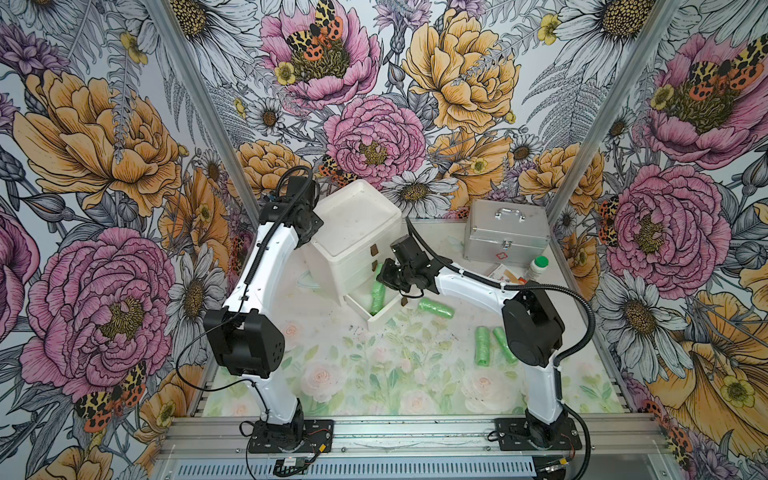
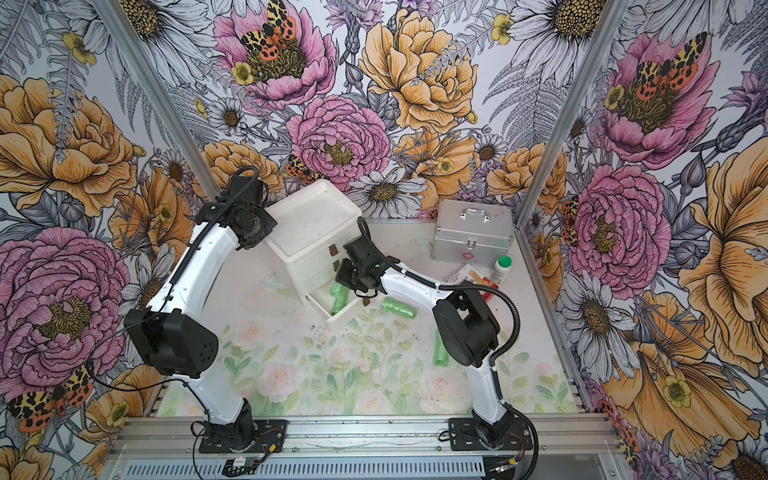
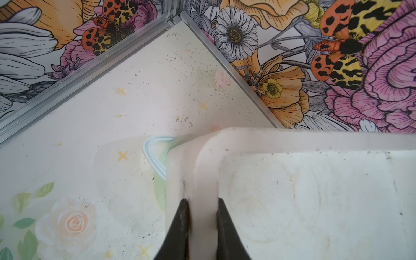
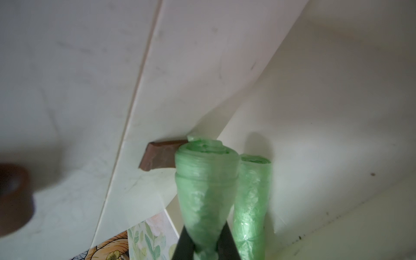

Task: Sort the rolls of trash bags by color and place them into the drawer
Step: Place the roll of trash bags in the drawer, then pick up the roll of trash bags from the center of the board.

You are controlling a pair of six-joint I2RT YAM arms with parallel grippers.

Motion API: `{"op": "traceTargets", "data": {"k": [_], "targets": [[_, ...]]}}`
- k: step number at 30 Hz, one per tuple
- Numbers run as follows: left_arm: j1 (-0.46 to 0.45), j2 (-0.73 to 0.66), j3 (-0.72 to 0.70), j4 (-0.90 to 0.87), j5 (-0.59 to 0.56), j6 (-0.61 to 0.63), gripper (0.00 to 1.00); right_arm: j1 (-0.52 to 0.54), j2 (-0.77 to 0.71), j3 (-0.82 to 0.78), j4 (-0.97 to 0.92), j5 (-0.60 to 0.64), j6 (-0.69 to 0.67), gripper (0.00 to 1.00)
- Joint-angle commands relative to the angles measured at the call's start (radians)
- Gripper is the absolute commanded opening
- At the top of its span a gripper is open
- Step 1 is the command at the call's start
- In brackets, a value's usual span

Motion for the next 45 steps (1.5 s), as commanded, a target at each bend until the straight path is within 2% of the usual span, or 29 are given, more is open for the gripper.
{"op": "traceTargets", "data": {"k": [1, 4, 5, 8, 22, 27, 31, 34, 38, 45], "targets": [[0.008, 0.026, -0.057, -0.178, 0.174, -0.052, 0.00, 0.008, 0.031, 0.043, 0.017, -0.019, 0.024, 0.13], [0.008, 0.029, -0.057, -0.177, 0.173, -0.051, 0.00, 0.007, 0.037, 0.043, 0.019, -0.022, 0.026, 0.47], [0.009, 0.029, -0.057, -0.176, 0.174, -0.050, 0.00, 0.007, 0.034, 0.042, 0.018, -0.022, 0.026, 0.55], [0.009, 0.032, -0.055, -0.177, 0.175, -0.050, 0.00, 0.007, 0.011, 0.026, 0.018, -0.011, 0.022, 0.66], [0.002, 0.048, -0.032, -0.173, 0.184, -0.057, 0.00, -0.048, -0.165, -0.125, 0.018, 0.032, -0.027, 0.67], [0.002, 0.047, -0.025, -0.173, 0.187, -0.052, 0.00, -0.100, -0.264, -0.198, 0.011, 0.040, -0.128, 0.66], [0.007, 0.048, -0.021, -0.173, 0.188, -0.049, 0.00, -0.168, -0.370, -0.319, -0.034, 0.047, -0.281, 0.66], [0.009, 0.047, -0.016, -0.173, 0.191, -0.047, 0.00, -0.212, -0.418, -0.384, -0.077, -0.019, -0.503, 0.66], [0.009, 0.085, -0.012, -0.172, 0.190, -0.048, 0.00, -0.236, -0.448, -0.449, -0.169, -0.030, -0.733, 0.66], [0.005, 0.097, 0.000, -0.173, 0.193, -0.051, 0.00, -0.239, -0.418, -0.507, -0.174, 0.021, -0.943, 0.67]]}}
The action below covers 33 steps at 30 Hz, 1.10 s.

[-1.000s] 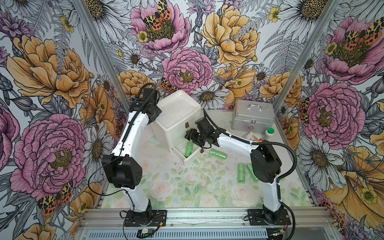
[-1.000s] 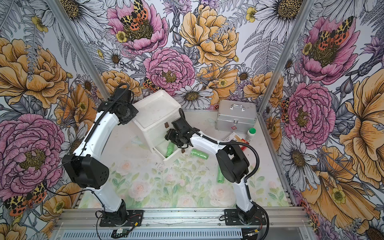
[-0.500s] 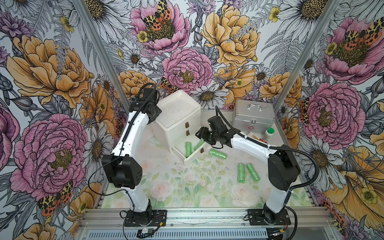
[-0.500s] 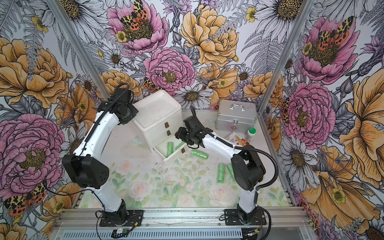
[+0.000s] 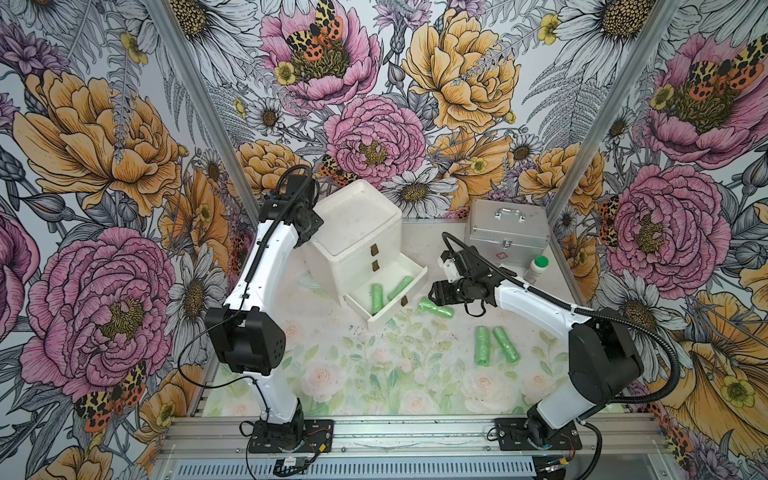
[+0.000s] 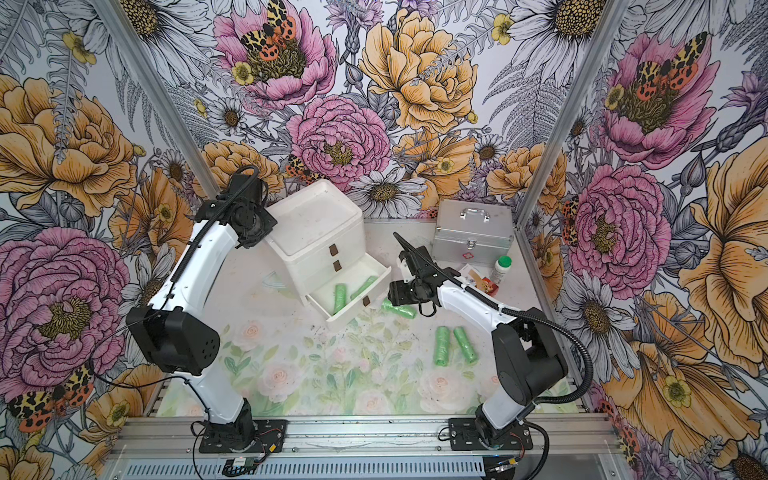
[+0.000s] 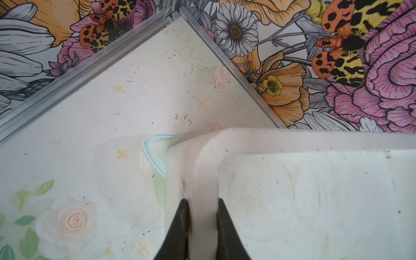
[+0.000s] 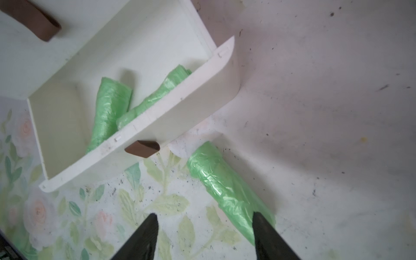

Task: Sort the rolls of trash bags by color and place them into the drawer
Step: Pick up the roll of trash bags from the center of the board.

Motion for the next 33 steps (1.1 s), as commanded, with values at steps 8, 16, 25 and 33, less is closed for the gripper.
{"op": "traceTargets", "data": {"k": [8, 16, 25, 33], "targets": [[0.002, 0.071, -0.039, -0.143, 0.176, -0.051, 0.00, 0.001, 0.084, 0.023, -0.005, 0.116, -0.282, 0.67], [0.003, 0.071, -0.041, -0.143, 0.175, -0.051, 0.00, 0.004, 0.173, 0.064, 0.017, 0.097, -0.375, 0.67], [0.008, 0.057, -0.054, -0.143, 0.171, -0.051, 0.00, 0.005, 0.232, 0.113, 0.013, 0.053, -0.433, 0.64], [0.008, 0.056, -0.062, -0.143, 0.175, -0.053, 0.00, 0.007, 0.264, 0.130, -0.039, 0.019, -0.442, 0.64]]}}
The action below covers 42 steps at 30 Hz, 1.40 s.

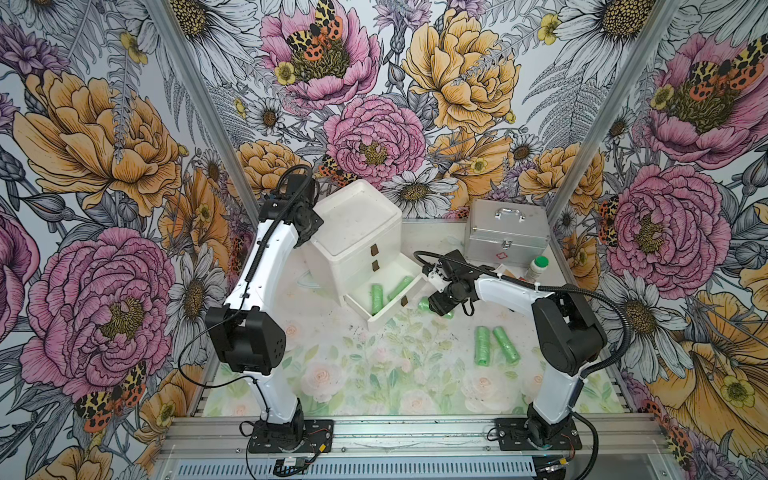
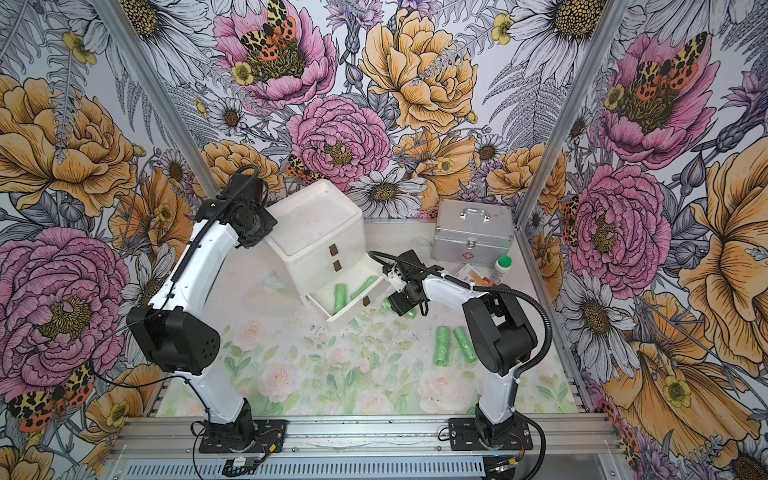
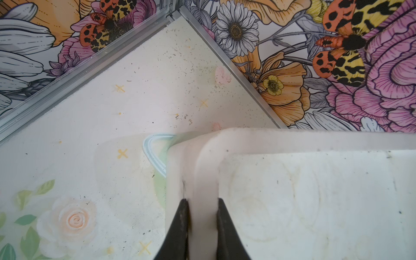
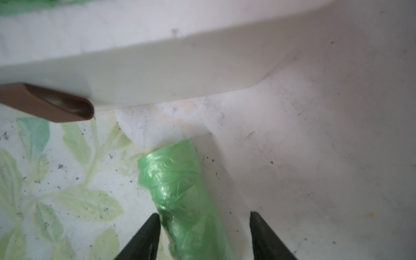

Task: Sort the rolls of trash bags by color and place them into the drawer
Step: Pick up the roll of trash bags from the center of the board, then place the roll of trash bags in the drawer.

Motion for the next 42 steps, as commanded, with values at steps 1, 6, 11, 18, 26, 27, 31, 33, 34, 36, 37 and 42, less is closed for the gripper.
{"op": "traceTargets", "data": {"k": [1, 6, 11, 18, 26, 27, 31, 33, 34, 36, 37, 42], "targets": [[0.007, 0.055, -0.062, -0.140, 0.174, -0.055, 0.00, 0.008, 0.033, 0.037, -0.033, -0.031, -0.021, 0.64], [0.005, 0.059, -0.061, -0.139, 0.175, -0.056, 0.00, 0.010, 0.052, 0.045, -0.055, -0.034, -0.009, 0.58], [0.005, 0.058, -0.064, -0.140, 0.177, -0.054, 0.00, 0.017, 0.066, 0.045, -0.080, -0.044, 0.012, 0.49], [0.005, 0.049, -0.068, -0.140, 0.177, -0.052, 0.00, 0.017, -0.005, 0.021, -0.068, -0.085, 0.075, 0.26], [0.009, 0.041, -0.074, -0.140, 0.177, -0.051, 0.00, 0.001, -0.188, 0.045, -0.071, -0.300, 0.175, 0.21], [0.010, 0.040, -0.075, -0.138, 0.177, -0.051, 0.00, 0.002, -0.205, 0.055, -0.071, -0.323, 0.195, 0.21], [0.008, 0.040, -0.075, -0.138, 0.178, -0.056, 0.00, 0.010, -0.233, 0.128, -0.069, -0.339, 0.314, 0.21], [0.007, 0.040, -0.075, -0.139, 0.179, -0.056, 0.00, 0.021, -0.225, 0.177, -0.052, -0.321, 0.419, 0.21], [0.007, 0.040, -0.077, -0.138, 0.177, -0.057, 0.00, 0.026, -0.220, 0.190, -0.031, -0.313, 0.469, 0.21], [0.006, 0.041, -0.078, -0.139, 0.176, -0.059, 0.00, 0.039, -0.215, 0.199, 0.042, -0.280, 0.606, 0.21], [0.005, 0.040, -0.080, -0.138, 0.174, -0.059, 0.00, 0.045, -0.210, 0.198, 0.076, -0.259, 0.668, 0.21], [0.005, 0.041, -0.080, -0.141, 0.174, -0.064, 0.00, 0.075, -0.130, 0.194, 0.196, -0.154, 0.956, 0.24]]}}
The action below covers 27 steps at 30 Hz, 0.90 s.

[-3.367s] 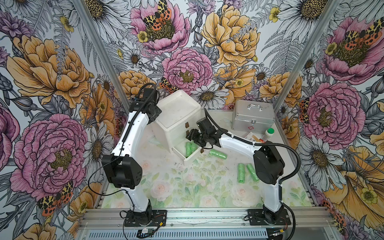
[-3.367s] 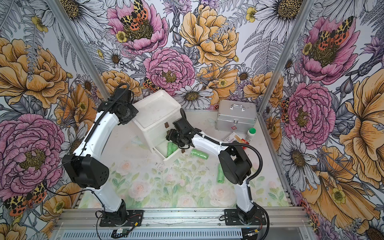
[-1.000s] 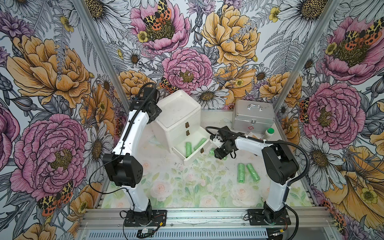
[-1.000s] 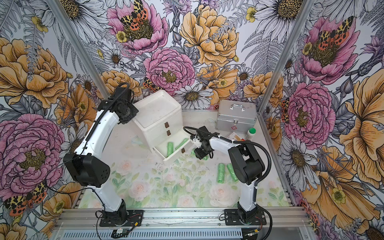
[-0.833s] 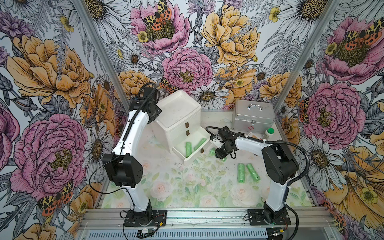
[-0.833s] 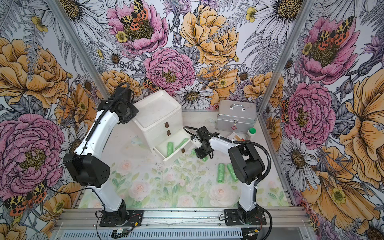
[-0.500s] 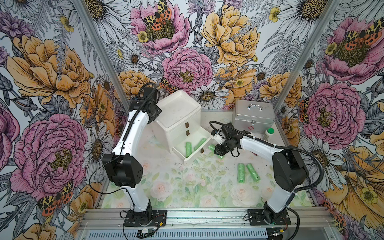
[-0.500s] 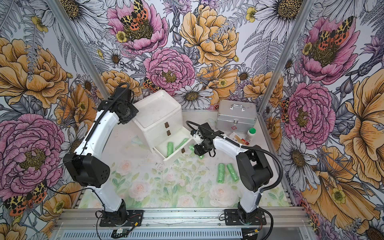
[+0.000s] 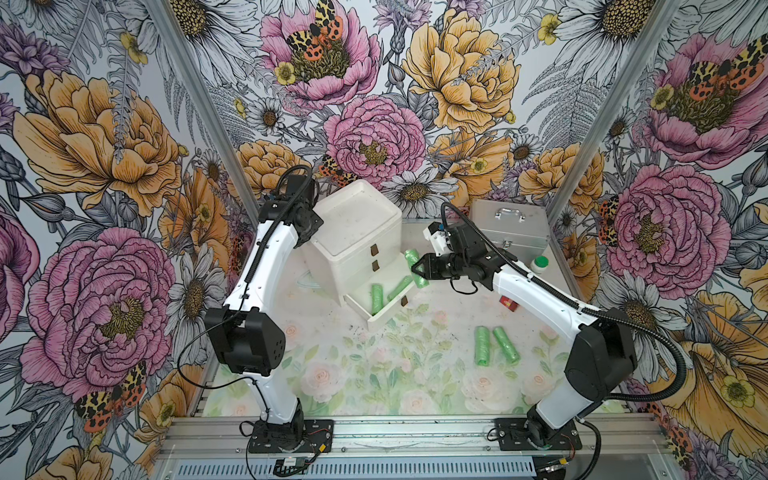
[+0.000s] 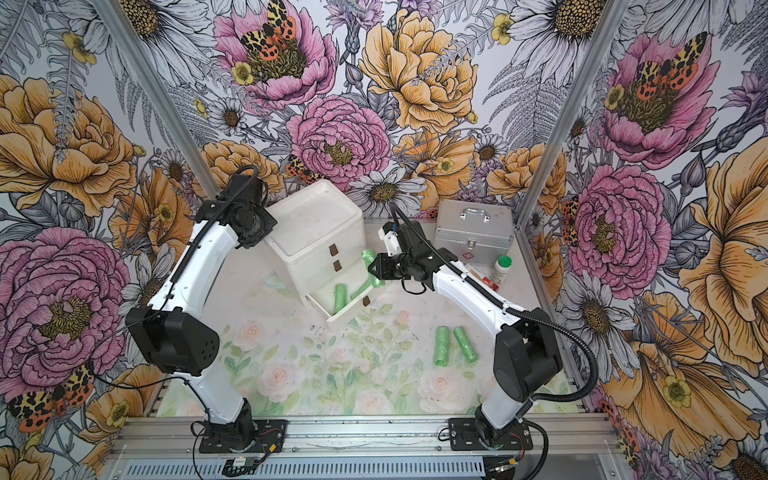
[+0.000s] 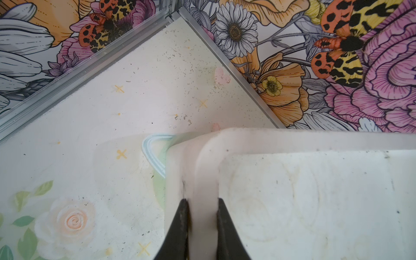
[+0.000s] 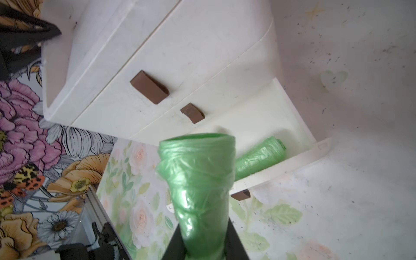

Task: Sort the rolls of trash bags by color and place them into the drawer
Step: Place the roll of trash bags in the drawer.

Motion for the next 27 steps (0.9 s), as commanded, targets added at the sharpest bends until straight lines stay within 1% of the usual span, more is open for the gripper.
{"op": "traceTargets", "data": {"k": [1, 4, 9, 15, 17, 18, 19, 21, 23, 25, 27], "targets": [[0.004, 0.015, -0.064, -0.153, 0.174, -0.062, 0.00, 0.028, 0.077, 0.022, 0.117, 0.085, 0.269, 0.24], [0.005, 0.004, -0.066, -0.153, 0.171, -0.062, 0.00, 0.061, 0.139, 0.040, 0.155, 0.117, 0.350, 0.24], [0.007, -0.004, -0.068, -0.153, 0.172, -0.061, 0.00, 0.077, 0.215, 0.050, 0.213, 0.143, 0.440, 0.19], [0.005, 0.005, -0.065, -0.153, 0.176, -0.062, 0.00, 0.077, 0.255, 0.056, 0.236, 0.151, 0.468, 0.19], [0.003, 0.007, -0.064, -0.154, 0.175, -0.063, 0.00, 0.079, 0.259, 0.056, 0.238, 0.154, 0.474, 0.20], [0.002, 0.008, -0.062, -0.153, 0.174, -0.064, 0.00, 0.081, 0.263, 0.055, 0.238, 0.156, 0.475, 0.22], [0.002, 0.009, -0.061, -0.153, 0.174, -0.064, 0.00, 0.084, 0.264, 0.055, 0.238, 0.156, 0.477, 0.26], [0.000, 0.011, -0.059, -0.153, 0.174, -0.065, 0.00, 0.087, 0.270, 0.054, 0.238, 0.154, 0.482, 0.46], [-0.002, 0.014, -0.058, -0.153, 0.174, -0.065, 0.00, 0.089, 0.272, 0.052, 0.238, 0.150, 0.488, 0.57], [-0.001, 0.016, -0.056, -0.153, 0.172, -0.064, 0.00, 0.090, 0.266, 0.049, 0.237, 0.142, 0.489, 0.62], [-0.002, 0.018, -0.051, -0.152, 0.171, -0.064, 0.00, 0.089, 0.239, 0.035, 0.236, 0.136, 0.473, 0.64]]}}
